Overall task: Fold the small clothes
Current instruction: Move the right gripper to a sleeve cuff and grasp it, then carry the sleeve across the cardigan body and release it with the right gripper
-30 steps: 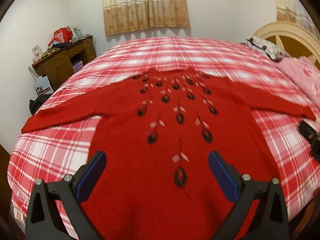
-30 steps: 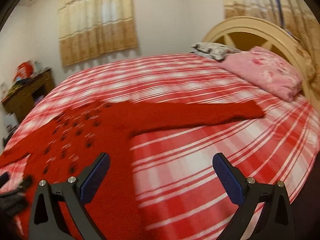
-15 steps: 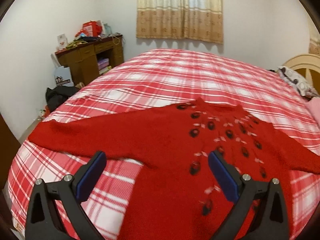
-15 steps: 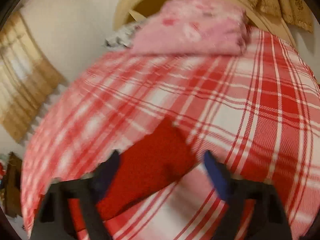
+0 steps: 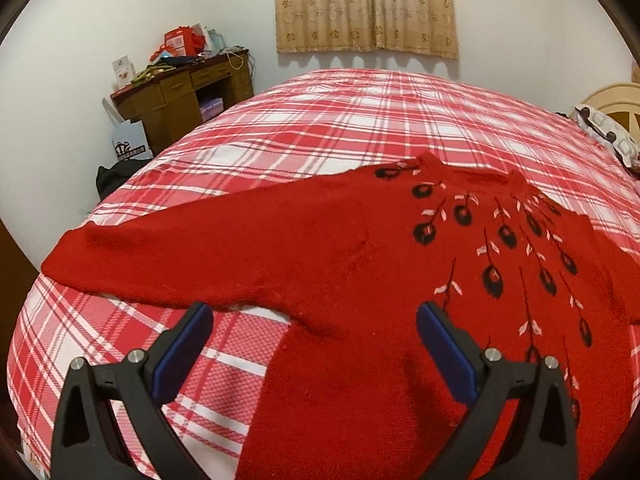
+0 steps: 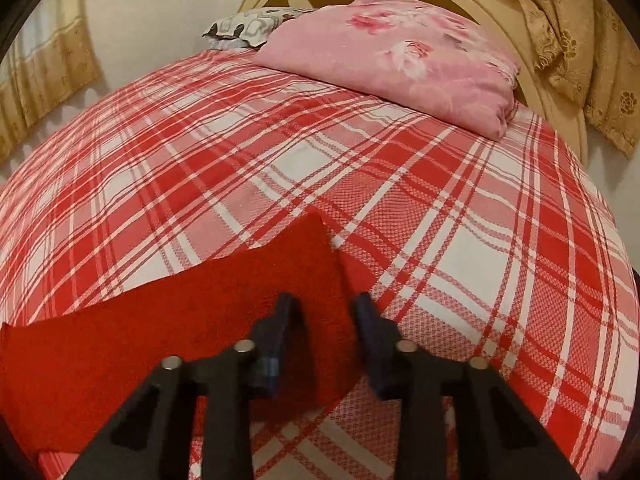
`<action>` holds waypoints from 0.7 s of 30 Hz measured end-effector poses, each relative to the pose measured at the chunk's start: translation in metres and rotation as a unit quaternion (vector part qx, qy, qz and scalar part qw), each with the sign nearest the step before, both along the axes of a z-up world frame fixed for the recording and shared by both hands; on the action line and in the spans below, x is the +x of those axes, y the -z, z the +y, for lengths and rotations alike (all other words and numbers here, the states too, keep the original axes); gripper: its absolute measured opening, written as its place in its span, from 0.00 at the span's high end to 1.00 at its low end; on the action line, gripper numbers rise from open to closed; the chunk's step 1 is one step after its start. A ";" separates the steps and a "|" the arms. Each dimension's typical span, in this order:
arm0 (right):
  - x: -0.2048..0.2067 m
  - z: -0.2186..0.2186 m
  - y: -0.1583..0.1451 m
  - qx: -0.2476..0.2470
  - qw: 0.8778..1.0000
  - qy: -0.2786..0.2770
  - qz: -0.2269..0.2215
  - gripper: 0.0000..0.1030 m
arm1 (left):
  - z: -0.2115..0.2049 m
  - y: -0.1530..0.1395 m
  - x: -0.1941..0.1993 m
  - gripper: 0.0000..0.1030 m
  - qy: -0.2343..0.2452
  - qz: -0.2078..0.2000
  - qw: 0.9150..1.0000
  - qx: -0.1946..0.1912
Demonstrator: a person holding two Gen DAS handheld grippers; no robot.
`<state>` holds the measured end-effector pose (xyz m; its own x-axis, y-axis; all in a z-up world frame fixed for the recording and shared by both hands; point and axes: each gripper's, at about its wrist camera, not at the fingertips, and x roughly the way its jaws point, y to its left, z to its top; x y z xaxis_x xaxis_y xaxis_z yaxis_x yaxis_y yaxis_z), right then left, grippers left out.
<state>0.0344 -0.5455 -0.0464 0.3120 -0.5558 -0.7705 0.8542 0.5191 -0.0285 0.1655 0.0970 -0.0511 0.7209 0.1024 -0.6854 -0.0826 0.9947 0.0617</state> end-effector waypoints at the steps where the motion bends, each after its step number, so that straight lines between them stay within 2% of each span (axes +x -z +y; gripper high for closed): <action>1: 0.001 0.000 -0.001 0.003 1.000 -0.007 0.001 0.89 | 0.000 0.002 0.000 0.00 0.004 0.001 1.000 -0.002; 4: -0.001 0.002 -0.017 0.028 0.999 -0.018 -0.027 0.91 | 0.000 0.007 0.000 0.00 0.012 0.005 1.000 0.001; 7: 0.000 0.014 -0.040 0.030 0.997 -0.028 -0.062 0.91 | 0.004 0.005 -0.001 0.00 0.013 0.001 1.000 0.005; 13: 0.035 0.086 -0.096 0.016 0.986 -0.124 -0.108 0.91 | 0.026 -0.005 -0.005 0.00 0.001 -0.014 1.000 -0.015; 17: 0.077 0.160 -0.124 0.009 0.967 -0.218 -0.128 0.91 | 0.045 -0.004 -0.009 0.00 -0.011 -0.019 1.000 -0.021; 21: 0.119 0.231 -0.130 0.027 0.944 -0.301 -0.136 0.91 | 0.064 0.004 -0.012 0.00 -0.027 -0.017 0.999 -0.027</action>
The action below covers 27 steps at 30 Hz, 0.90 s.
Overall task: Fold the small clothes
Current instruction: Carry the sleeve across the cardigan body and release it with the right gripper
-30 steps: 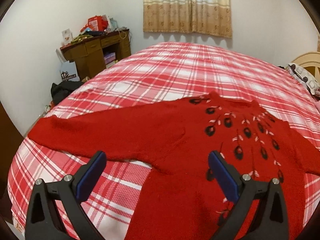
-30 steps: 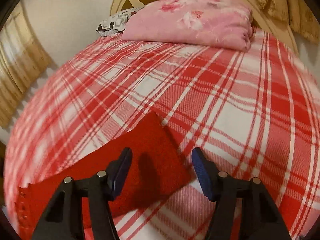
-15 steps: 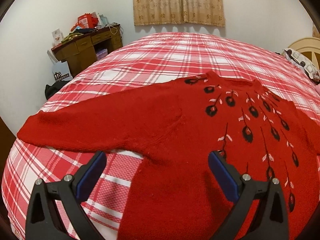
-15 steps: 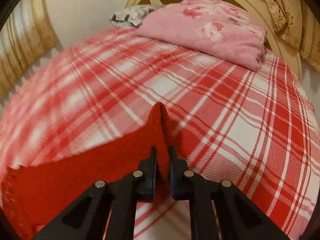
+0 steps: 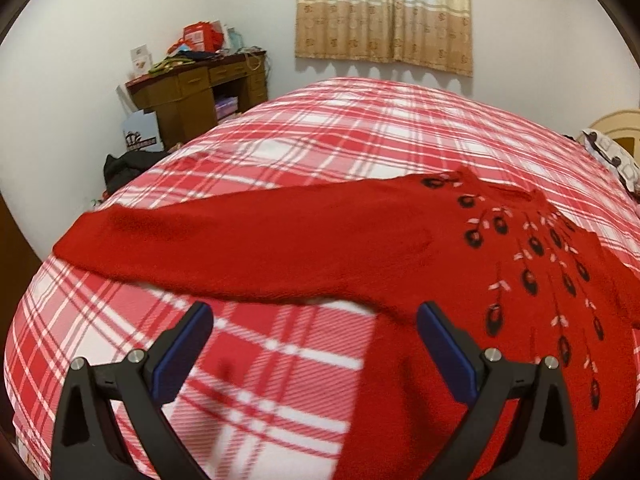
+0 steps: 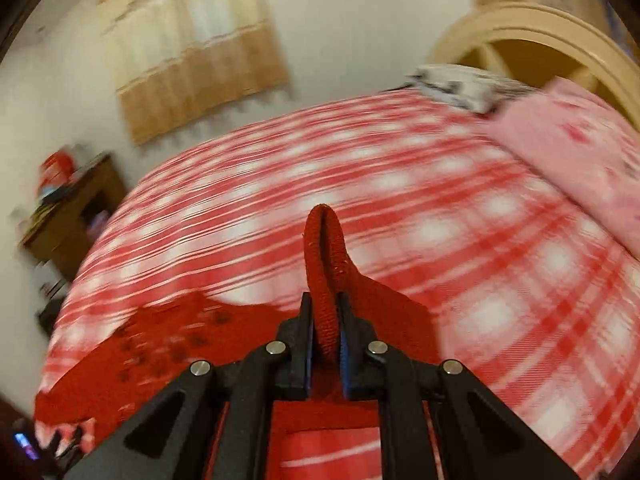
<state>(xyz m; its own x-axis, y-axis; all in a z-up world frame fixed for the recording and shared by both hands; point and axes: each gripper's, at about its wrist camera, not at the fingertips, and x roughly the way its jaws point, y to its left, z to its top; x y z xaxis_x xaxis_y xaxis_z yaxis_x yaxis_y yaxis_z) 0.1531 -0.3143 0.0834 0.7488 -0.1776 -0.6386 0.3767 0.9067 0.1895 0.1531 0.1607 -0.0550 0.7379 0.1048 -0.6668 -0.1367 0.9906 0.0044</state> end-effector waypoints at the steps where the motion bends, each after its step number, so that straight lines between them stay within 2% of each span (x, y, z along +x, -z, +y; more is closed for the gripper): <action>1: 0.010 0.018 0.001 0.004 1.000 -0.018 0.000 0.91 | 0.006 0.003 0.000 0.00 -0.009 0.001 1.000 -0.002; 7: 0.063 0.119 0.022 0.036 0.993 -0.112 0.004 0.91 | 0.025 0.019 -0.001 0.00 -0.028 0.002 0.999 -0.033; 11: 0.097 0.198 0.052 0.070 0.981 -0.180 0.023 0.91 | 0.030 0.029 0.004 0.00 -0.029 0.018 0.998 -0.055; 15: 0.125 0.260 0.085 0.083 0.971 -0.219 0.045 0.91 | 0.034 0.038 0.008 0.00 -0.027 0.034 0.996 -0.072; 21: 0.154 0.308 0.133 0.111 0.958 -0.250 0.087 0.91 | 0.034 0.039 0.002 0.00 -0.024 0.014 0.997 -0.078; 27: 0.161 0.323 0.161 0.118 0.949 -0.272 0.109 0.89 | 0.034 0.041 -0.003 0.00 -0.023 0.004 0.997 -0.077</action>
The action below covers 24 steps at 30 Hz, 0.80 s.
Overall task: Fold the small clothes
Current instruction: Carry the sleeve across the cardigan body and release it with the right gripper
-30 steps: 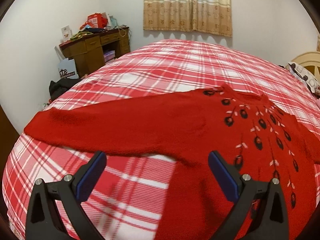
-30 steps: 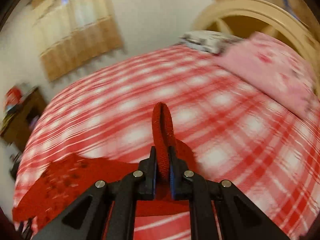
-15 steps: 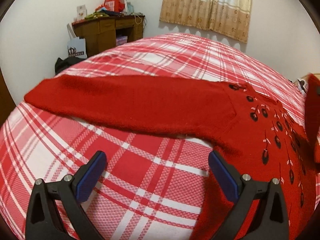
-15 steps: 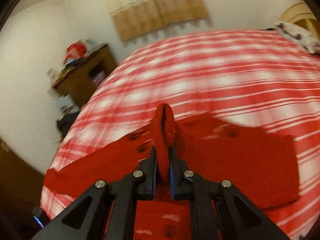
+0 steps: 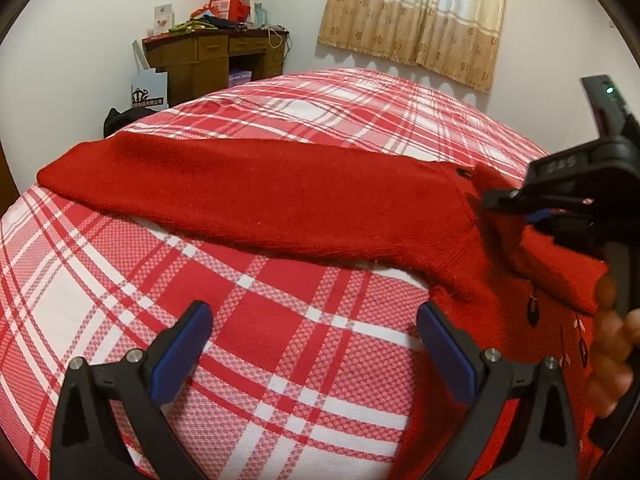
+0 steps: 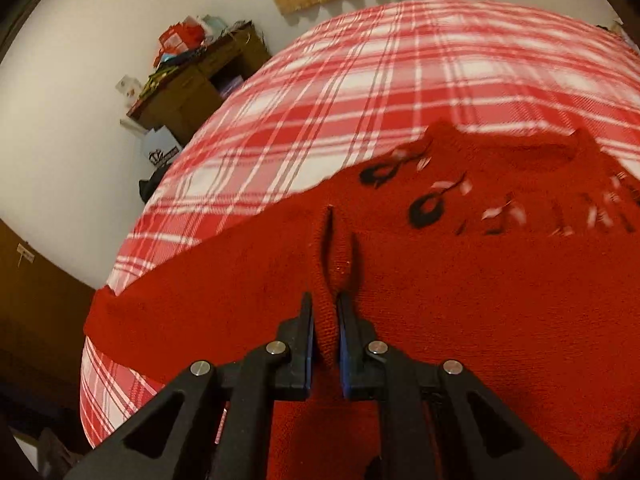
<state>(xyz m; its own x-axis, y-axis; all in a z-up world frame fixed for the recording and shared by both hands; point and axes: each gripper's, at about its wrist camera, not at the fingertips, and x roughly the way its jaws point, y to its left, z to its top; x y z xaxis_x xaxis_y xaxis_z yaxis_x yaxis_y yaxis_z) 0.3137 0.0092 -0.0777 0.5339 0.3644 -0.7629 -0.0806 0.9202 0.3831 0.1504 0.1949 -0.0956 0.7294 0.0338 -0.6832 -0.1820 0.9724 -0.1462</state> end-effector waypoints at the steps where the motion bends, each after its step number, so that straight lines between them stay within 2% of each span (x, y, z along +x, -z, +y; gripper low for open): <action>1: 0.000 0.000 0.001 0.002 1.000 -0.005 0.000 0.87 | 0.000 0.000 0.000 0.00 0.000 -0.001 1.000 0.000; 2: -0.001 0.002 0.004 0.005 1.000 -0.011 -0.002 0.87 | 0.000 0.000 0.000 0.00 0.000 -0.002 1.000 -0.001; 3: -0.001 0.001 0.003 0.009 1.000 -0.013 -0.007 0.81 | 0.000 0.000 -0.001 0.00 0.000 -0.003 1.000 -0.001; 4: -0.002 0.001 0.003 0.018 1.000 -0.019 -0.010 0.68 | 0.000 0.000 -0.001 0.00 0.000 -0.003 1.000 -0.002; 6: -0.001 0.003 0.002 0.067 0.997 -0.048 0.001 0.56 | 0.000 0.000 -0.001 0.00 0.000 -0.003 1.000 -0.002; 8: -0.005 0.002 -0.006 0.099 0.993 -0.068 -0.002 0.56 | 0.000 0.000 -0.001 0.00 0.000 -0.003 1.000 -0.001; 9: -0.013 -0.001 -0.015 0.097 0.992 -0.071 -0.027 0.56 | 0.001 0.000 -0.001 0.00 0.000 -0.002 1.000 0.000; 11: -0.024 -0.008 -0.028 0.058 0.995 -0.051 -0.065 0.57 | 0.000 0.000 -0.001 0.00 0.000 -0.001 1.000 0.002; 12: -0.028 -0.013 -0.030 0.037 0.996 -0.036 -0.072 0.60 | 0.001 0.000 -0.001 0.00 0.000 -0.001 1.000 0.002; 13: -0.028 -0.016 -0.028 0.027 0.997 -0.028 -0.070 0.66 | 0.001 0.000 -0.002 0.00 0.000 0.000 1.000 0.003; 15: -0.027 -0.018 -0.015 0.014 0.998 -0.029 -0.047 0.71 | 0.000 0.000 0.000 0.00 -0.001 0.001 1.000 0.005; 18: -0.024 -0.005 0.006 0.011 0.999 -0.045 -0.019 0.72 | -0.001 0.000 0.000 0.00 -0.001 0.001 1.000 0.006; 20: -0.028 0.008 0.006 -0.013 0.998 -0.054 -0.042 0.72 | -0.001 0.000 0.000 0.00 -0.001 0.001 1.000 0.006; 24: -0.027 0.028 0.009 -0.035 0.995 -0.086 -0.043 0.66 | -0.002 0.000 0.002 0.00 -0.002 0.004 1.000 0.013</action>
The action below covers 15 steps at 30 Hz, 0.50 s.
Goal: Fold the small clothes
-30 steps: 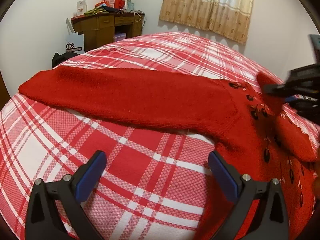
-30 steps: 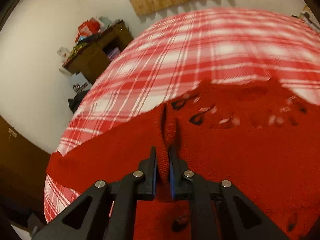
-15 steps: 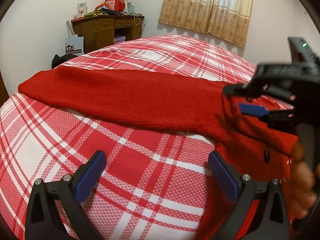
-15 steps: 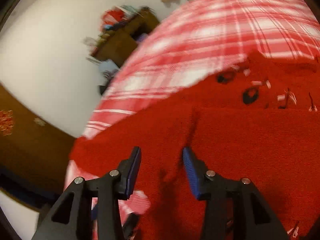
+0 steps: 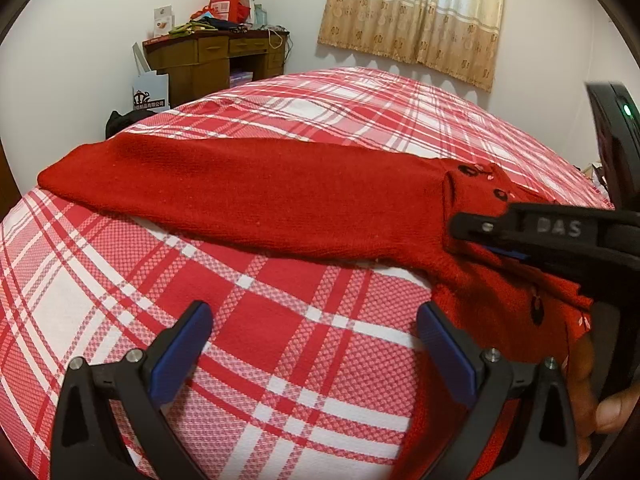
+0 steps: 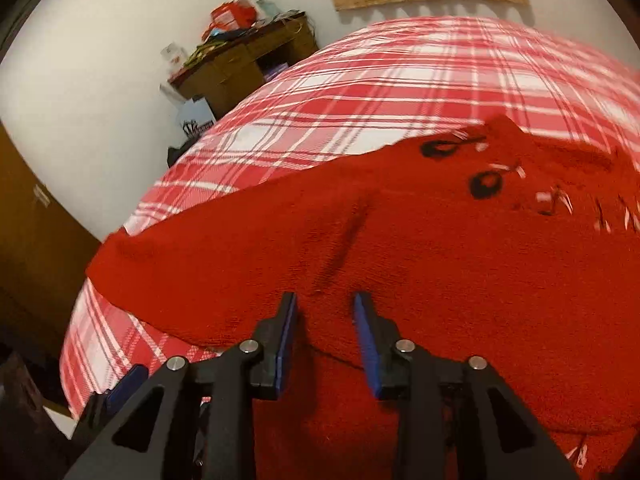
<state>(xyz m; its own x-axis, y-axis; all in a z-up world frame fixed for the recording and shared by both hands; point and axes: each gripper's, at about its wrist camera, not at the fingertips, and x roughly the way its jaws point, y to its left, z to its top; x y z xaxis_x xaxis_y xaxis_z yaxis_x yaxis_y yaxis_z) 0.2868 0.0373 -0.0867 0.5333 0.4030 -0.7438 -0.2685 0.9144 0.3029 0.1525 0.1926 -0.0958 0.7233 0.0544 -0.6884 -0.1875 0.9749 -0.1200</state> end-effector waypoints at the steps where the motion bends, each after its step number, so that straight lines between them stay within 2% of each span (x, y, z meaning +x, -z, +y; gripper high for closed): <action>1: 0.000 0.000 0.000 -0.002 1.000 -0.007 0.002 0.66 | 0.000 0.000 0.000 0.00 0.000 0.002 1.000 0.003; 4: -0.001 -0.013 -0.007 0.035 0.999 -0.021 0.019 0.66 | -0.002 0.000 0.001 0.00 -0.001 0.003 1.000 0.006; 5: -0.007 -0.027 -0.017 0.067 0.997 -0.022 0.014 0.66 | -0.002 0.000 0.001 0.00 -0.001 0.003 1.000 0.006; 6: -0.012 -0.033 -0.025 0.073 0.997 -0.017 -0.003 0.66 | -0.001 0.000 0.001 0.00 -0.001 0.003 1.000 0.006; 8: -0.031 -0.061 -0.051 0.048 0.997 0.014 -0.055 0.66 | -0.002 0.000 0.001 0.00 -0.002 0.005 1.000 0.009; 10: -0.045 -0.097 -0.066 0.032 0.994 0.061 -0.081 0.66 | -0.003 0.000 0.002 0.00 -0.002 0.007 1.000 0.013; 12: -0.054 -0.136 -0.073 0.014 0.989 0.115 -0.089 0.66 | -0.004 0.000 0.003 0.00 -0.003 0.009 1.000 0.015; 14: -0.065 -0.189 -0.073 -0.020 0.977 0.193 -0.088 0.66 | -0.004 0.001 0.003 0.00 -0.003 0.010 1.000 0.016; 15: -0.067 -0.204 -0.072 -0.024 0.974 0.211 -0.084 0.66 | -0.004 0.001 0.003 0.00 -0.003 0.010 1.000 0.016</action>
